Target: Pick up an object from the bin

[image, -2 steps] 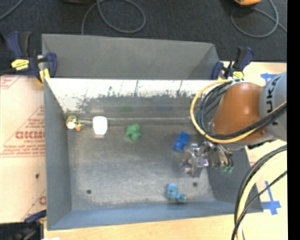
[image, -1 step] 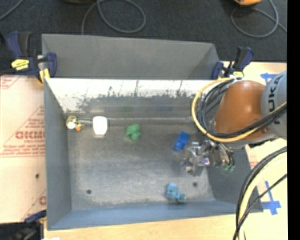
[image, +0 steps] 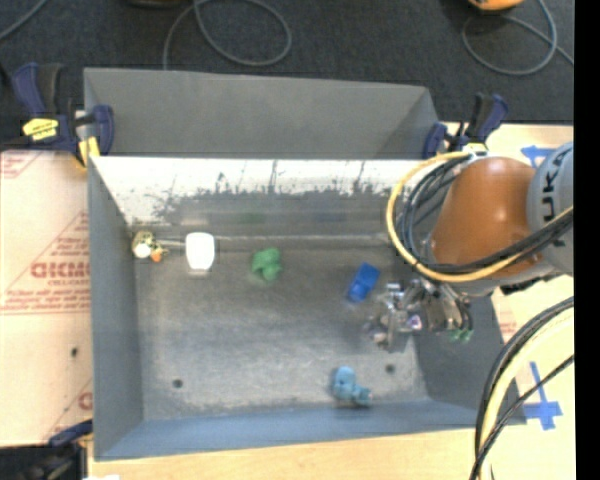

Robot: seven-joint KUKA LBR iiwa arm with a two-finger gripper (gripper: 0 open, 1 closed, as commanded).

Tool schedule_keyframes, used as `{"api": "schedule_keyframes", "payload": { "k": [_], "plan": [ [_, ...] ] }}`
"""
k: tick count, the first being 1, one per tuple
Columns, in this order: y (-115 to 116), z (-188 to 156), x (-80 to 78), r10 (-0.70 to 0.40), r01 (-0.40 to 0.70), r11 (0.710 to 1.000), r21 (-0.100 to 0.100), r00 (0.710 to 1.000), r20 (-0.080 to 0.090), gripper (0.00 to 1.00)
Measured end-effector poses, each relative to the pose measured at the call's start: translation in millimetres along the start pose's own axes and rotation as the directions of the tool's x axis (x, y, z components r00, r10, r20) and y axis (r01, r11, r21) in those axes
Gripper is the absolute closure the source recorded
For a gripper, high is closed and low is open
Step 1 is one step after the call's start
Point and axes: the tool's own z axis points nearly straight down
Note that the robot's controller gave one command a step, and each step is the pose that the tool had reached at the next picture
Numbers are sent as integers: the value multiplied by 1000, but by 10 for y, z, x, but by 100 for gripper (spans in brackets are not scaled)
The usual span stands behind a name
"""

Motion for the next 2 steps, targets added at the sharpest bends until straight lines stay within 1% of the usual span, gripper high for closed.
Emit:
{"api": "schedule_keyframes", "payload": {
  "k": [1,2],
  "plan": [
    [-2,-216,3,1,-1,1000,0,1000,0,100],
    [-6,-388,-14,2,-2,1000,1,1000,5,100]
  ]
}}
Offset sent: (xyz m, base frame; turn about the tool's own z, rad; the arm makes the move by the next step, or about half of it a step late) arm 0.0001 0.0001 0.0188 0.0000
